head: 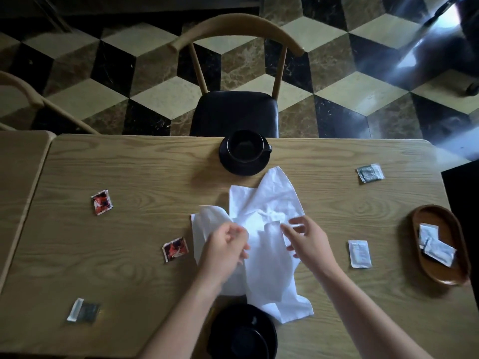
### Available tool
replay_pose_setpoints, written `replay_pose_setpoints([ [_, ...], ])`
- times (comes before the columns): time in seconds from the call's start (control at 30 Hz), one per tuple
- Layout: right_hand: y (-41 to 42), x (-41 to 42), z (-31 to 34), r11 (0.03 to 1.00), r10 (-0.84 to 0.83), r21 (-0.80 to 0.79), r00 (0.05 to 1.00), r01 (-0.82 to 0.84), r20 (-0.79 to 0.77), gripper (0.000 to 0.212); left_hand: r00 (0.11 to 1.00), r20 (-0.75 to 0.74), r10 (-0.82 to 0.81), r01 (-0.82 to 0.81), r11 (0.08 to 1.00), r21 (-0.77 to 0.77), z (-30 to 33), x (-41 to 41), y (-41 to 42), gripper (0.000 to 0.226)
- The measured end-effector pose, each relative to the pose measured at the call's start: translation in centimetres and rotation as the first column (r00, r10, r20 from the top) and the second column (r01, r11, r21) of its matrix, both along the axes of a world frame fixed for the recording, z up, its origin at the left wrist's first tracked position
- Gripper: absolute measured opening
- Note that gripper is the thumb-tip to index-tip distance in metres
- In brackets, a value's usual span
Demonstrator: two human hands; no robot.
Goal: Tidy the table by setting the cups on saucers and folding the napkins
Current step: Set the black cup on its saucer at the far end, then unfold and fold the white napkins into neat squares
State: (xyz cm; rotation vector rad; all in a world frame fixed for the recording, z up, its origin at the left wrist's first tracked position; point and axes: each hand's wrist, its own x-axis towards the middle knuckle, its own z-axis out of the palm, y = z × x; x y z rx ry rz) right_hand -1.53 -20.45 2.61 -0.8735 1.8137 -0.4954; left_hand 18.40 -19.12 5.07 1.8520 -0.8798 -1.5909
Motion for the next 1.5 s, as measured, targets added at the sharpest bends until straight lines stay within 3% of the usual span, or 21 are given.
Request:
replay_pose_setpoints([
  [0.2,4.6,1.0,-0.4,0.999,0.012,0.039,0.999,-0.011,-0.035,0.032,0.997,-0.068,-0.042,0.05,0.99,0.135,-0.9,-1.4,7.1,0.014],
  [0.4,5.2,1.3,-0.3,0.996,0.063,0.074,0.994,-0.057,-0.085,0.024,0.995,-0.028,-0.096,0.099,0.991,0.091,-1.1,-1.1,6.9,0.007],
  [0.57,6.0,2.7,2.5,0.95,0.247,-0.133,0.941,-0.282,-0.232,0.028,0.99,0.086,-0.113,0.111,0.993,0.036,0.5,-1.3,5.4,0.027],
  [0.67,7.4,4.5,5.6,0.905,0.268,-0.265,0.93,-0.332,-0.25,0.033,1.0,-0.025,0.018,-0.016,0.996,0.085,2.3,-0.9,5.5,0.043],
  [0.77,7.7,5.6,9.3,0.947,0.056,-0.318,0.998,-0.046,0.021,0.035,0.92,-0.194,0.341,-0.297,0.928,0.226,3.6,-0.4,7.3,0.029],
  [0.8,7.6,5.9,10.7,0.94,0.006,-0.34,0.998,0.018,0.069,0.036,0.874,-0.27,0.404,-0.311,0.892,0.329,4.2,-0.2,8.3,0.028],
  [0.87,7.2,6.5,13.6,0.917,0.004,-0.398,0.994,0.039,0.107,0.04,0.812,-0.406,0.42,-0.193,0.848,0.493,5.4,-0.1,10.2,0.031],
  [0.93,7.0,7.6,16.5,0.885,0.058,-0.466,0.992,-0.001,0.108,0.038,0.823,-0.461,0.333,-0.103,0.885,0.454,7.2,0.5,11.4,0.031],
  [1.0,7.0,8.6,18.9,0.839,0.132,-0.534,0.991,-0.103,0.015,0.031,0.9,-0.381,0.212,-0.147,0.97,0.194,9.1,2.0,11.1,0.027],
  [1.07,7.0,9.4,20.7,0.761,0.205,-0.573,0.95,-0.305,-0.235,0.018,0.928,-0.329,0.177,-0.216,0.973,-0.086,11.8,3.9,9.6,0.037],
  [1.1,7.2,10.0,21.5,0.706,0.238,-0.572,0.901,-0.418,-0.364,0.01,0.916,-0.376,0.139,-0.208,0.967,-0.15,13.4,5.0,8.8,0.045],
  [1.2,8.8,12.6,22.3,0.554,0.342,-0.489,0.72,-0.674,-0.605,0.006,0.864,-0.499,-0.065,-0.033,0.982,-0.186,16.7,6.5,7.5,0.068],
  [1.27,10.5,14.8,21.7,0.497,0.349,-0.452,0.647,-0.741,-0.678,0.011,0.849,-0.529,-0.024,-0.044,0.992,-0.116,17.4,7.0,7.5,0.059],
  [1.33,12.3,16.5,20.8,0.52,0.321,-0.47,0.673,-0.713,-0.667,0.019,0.856,-0.502,0.12,-0.148,0.989,-0.017,17.2,7.7,7.5,0.033],
  [1.4,14.5,17.4,19.4,0.622,0.254,-0.531,0.79,-0.576,-0.558,0.027,0.841,-0.481,0.247,-0.255,0.966,0.051,16.7,8.5,7.6,0.024],
  [1.47,16.7,17.9,18.0,0.781,0.068,-0.573,0.946,-0.247,-0.316,0.029,0.818,-0.484,0.312,-0.323,0.944,0.063,16.3,9.1,7.8,0.021],
  [1.5,17.6,17.8,17.3,0.852,-0.088,-0.523,0.99,0.017,-0.111,0.034,0.813,-0.488,0.316,-0.335,0.941,0.052,16.3,9.4,8.1,0.022],
])
